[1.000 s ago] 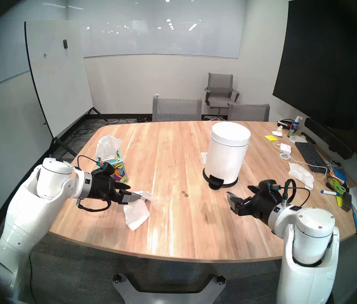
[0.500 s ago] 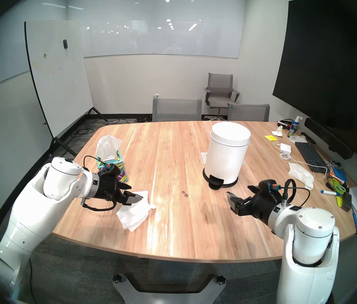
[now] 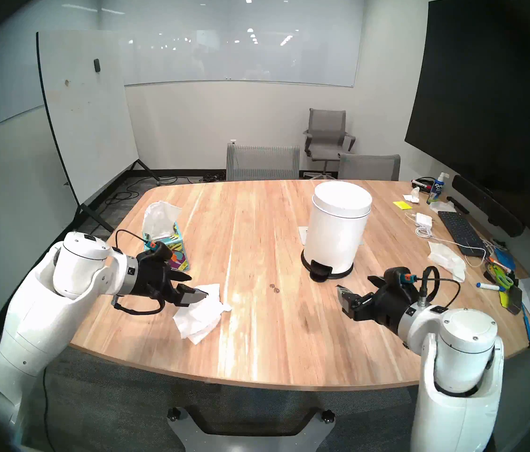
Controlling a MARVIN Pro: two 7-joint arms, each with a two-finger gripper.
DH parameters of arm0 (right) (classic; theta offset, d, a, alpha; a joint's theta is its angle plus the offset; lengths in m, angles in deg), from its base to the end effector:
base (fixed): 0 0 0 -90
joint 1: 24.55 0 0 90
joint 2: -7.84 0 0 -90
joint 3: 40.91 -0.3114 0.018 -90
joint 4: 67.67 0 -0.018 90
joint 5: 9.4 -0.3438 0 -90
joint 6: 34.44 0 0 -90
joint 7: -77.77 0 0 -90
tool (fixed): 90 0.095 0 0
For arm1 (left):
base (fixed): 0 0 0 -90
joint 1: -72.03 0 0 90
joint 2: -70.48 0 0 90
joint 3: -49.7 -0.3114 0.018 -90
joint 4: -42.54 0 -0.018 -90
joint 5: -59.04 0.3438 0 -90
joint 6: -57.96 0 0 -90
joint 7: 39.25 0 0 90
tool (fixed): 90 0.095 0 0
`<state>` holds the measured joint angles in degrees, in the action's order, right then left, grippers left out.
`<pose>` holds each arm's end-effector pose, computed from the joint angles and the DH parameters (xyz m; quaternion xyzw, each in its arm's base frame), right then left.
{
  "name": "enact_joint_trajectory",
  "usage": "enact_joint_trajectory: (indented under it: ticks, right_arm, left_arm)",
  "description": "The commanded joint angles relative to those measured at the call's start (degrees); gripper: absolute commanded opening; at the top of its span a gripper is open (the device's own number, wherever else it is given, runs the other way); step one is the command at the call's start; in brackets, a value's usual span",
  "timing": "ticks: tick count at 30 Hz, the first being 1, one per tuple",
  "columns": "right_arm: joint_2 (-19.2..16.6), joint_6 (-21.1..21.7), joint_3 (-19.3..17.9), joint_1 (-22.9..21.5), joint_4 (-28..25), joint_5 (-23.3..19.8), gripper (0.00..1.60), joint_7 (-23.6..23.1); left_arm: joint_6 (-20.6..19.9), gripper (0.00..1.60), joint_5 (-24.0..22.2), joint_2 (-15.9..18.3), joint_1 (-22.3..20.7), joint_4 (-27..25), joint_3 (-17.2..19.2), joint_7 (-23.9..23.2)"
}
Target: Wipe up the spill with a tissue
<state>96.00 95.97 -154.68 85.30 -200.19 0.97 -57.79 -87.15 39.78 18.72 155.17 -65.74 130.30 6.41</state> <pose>0.2980 -0.0934 -0.2090 -0.8232 -0.1413 -0.5468 0.0585 0.4084 0.0334 -0.2291 0.8499 -0.3317 0.3399 0.2283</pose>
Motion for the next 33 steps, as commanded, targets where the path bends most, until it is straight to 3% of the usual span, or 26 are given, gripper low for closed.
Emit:
enact_joint_trajectory:
  ticks: [1,18,26,29,30,33]
  right_arm:
    - [0.0,0.0,-0.1,-0.1,-1.0,0.0,1.6,0.0]
    - [0.0,0.0,-0.1,-0.1,-1.0,0.0,1.6,0.0]
    - [0.0,0.0,-0.1,-0.1,-1.0,0.0,1.6,0.0]
    - [0.0,0.0,-0.1,-0.1,-1.0,0.0,1.6,0.0]
    - [0.0,0.0,-0.1,-0.1,-1.0,0.0,1.6,0.0]
    - [0.0,0.0,-0.1,-0.1,-1.0,0.0,1.6,0.0]
  left_arm:
    - [0.1,1.6,0.4,1.2,2.5,-1.6,0.7,0.4]
    - [3.9,1.6,4.6,-3.5,-0.6,5.0,-5.2,5.2]
    - [4.6,1.6,5.1,-4.3,-1.2,6.1,-5.8,6.0]
    - [5.0,0.9,5.2,-4.5,-1.1,6.3,-5.8,6.2]
    - [5.0,0.9,5.2,-4.5,-1.1,6.3,-5.8,6.2]
    - [5.3,0.7,5.2,-4.3,-1.0,6.2,-5.7,6.2]
